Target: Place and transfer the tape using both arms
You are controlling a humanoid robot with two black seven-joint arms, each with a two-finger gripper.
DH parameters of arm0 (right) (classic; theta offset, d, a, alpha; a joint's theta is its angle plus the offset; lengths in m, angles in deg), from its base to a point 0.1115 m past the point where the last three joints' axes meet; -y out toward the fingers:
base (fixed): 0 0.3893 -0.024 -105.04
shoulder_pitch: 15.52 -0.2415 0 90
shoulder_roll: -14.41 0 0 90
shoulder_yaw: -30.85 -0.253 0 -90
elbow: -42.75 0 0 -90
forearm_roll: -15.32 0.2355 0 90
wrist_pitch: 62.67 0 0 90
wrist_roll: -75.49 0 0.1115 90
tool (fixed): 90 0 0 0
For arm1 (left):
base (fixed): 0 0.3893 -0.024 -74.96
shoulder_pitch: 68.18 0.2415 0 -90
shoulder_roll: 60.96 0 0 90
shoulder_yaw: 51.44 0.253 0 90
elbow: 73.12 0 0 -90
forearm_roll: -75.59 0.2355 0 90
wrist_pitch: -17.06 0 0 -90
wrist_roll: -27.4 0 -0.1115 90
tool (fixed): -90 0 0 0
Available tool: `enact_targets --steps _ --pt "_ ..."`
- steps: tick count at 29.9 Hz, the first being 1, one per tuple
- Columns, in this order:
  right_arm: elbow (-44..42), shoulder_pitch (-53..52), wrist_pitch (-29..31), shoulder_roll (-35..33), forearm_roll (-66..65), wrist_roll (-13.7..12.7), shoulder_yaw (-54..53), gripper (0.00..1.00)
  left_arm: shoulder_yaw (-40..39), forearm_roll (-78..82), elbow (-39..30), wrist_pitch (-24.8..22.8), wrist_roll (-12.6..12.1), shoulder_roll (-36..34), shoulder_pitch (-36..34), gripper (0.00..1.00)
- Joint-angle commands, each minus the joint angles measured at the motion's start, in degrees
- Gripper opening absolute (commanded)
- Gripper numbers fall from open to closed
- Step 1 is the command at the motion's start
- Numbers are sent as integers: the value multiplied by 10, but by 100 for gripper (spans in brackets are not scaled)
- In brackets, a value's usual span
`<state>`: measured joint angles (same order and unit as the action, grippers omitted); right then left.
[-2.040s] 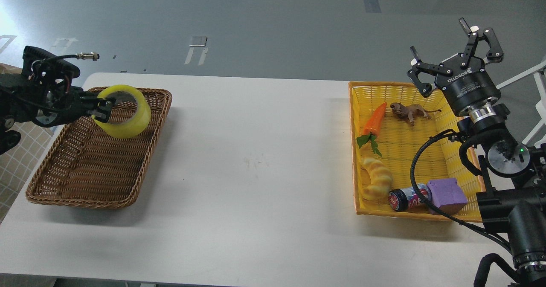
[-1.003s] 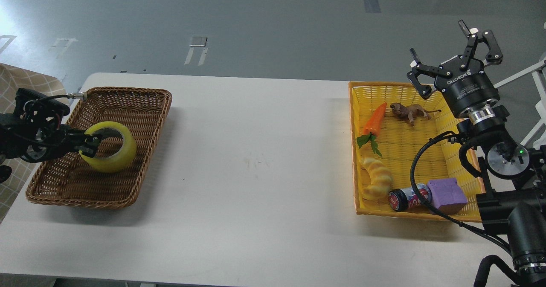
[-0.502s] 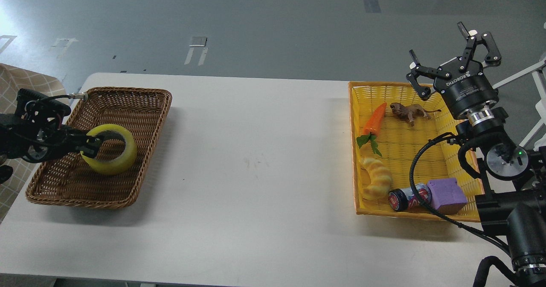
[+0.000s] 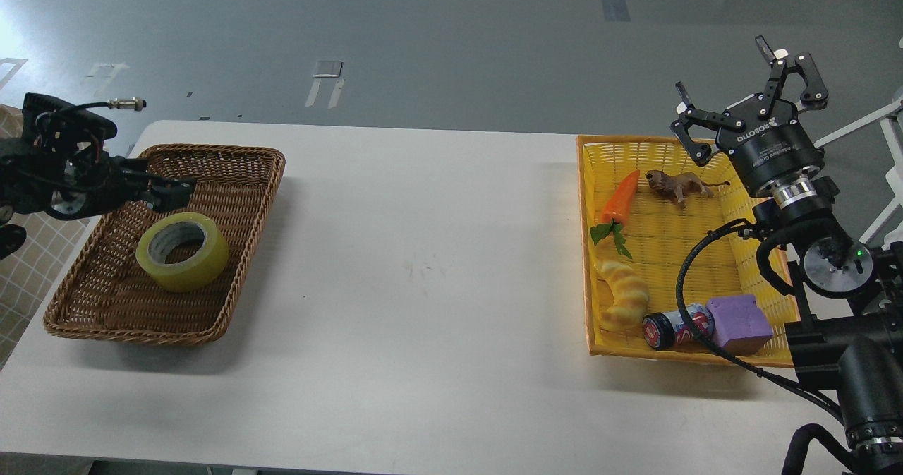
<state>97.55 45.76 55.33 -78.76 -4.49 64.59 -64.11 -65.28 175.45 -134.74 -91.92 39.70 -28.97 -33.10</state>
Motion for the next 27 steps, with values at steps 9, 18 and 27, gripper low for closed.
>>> enact_targets --steps 9,18,27 --pt "3 -13 0 -7 -1 -1 0 100 -9 -337 11 -17 -6 93 -127 84" --pt "1 -42 0 -34 -4 -5 2 100 -109 -555 41 58 11 235 -122 96" --pt "-12 -99 0 -61 -9 -8 29 100 -207 -715 41 55 14 308 -78 98"
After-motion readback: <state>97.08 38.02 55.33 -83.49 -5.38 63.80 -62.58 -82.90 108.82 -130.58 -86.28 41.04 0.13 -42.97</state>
